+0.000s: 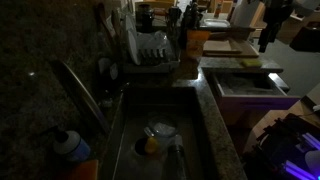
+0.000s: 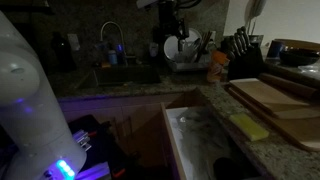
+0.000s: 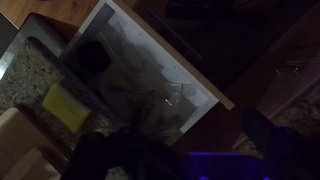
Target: Put the yellow pack in the open drawer on the right
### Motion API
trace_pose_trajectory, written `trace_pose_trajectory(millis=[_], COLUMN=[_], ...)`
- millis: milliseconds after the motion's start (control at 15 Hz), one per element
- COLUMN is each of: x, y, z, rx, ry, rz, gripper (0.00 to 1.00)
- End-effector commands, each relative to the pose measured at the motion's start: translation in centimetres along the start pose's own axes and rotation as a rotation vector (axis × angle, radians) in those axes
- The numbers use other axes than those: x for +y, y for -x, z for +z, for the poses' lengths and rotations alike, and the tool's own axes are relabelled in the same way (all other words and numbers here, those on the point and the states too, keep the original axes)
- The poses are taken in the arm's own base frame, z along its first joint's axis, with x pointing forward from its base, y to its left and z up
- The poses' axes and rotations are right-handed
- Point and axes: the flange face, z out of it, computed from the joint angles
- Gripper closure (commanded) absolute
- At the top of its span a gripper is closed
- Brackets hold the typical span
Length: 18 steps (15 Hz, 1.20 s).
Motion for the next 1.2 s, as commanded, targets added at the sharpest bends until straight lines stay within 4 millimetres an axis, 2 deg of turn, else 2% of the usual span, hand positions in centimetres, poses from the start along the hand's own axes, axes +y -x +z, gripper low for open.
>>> trace_pose_trajectory(millis=[0,133,200,267,333,467,600,733,933,1000,1067,1133], x=[0.0,0.0,0.0,0.6,1.3,1.4,0.7,-1.3,-4.0,-6.8,-4.4,-5.8], y=[0.0,0.0,0.7,0.1,-1.1,-4.0,-7.7,-11.7,-17.8,-18.4,-16.0,-17.4], z=[0.0,0.0,-0.8,-0.8,-0.7,-1.1,-1.0,-0.2,1.9,3.6,1.7,3.1], rx=[-0.001,-0.001,0.020,0.051,0.067,0.109,0.149,0.180,0.334,0.376,0.325,0.350], ry=[0.000,0.000,-0.078,-0.056,-0.055,-0.054,-0.033,0.008,0.026,-0.016,0.017,0.005], rz=[0.000,0.000,-0.127,-0.167,-0.222,-0.324,-0.433,-0.541,-0.384,-0.330,-0.395,-0.367], gripper=[0.00,0.00,0.00,0.00,0.00,0.00,0.00,0.00,0.00,0.00,0.00,0.00])
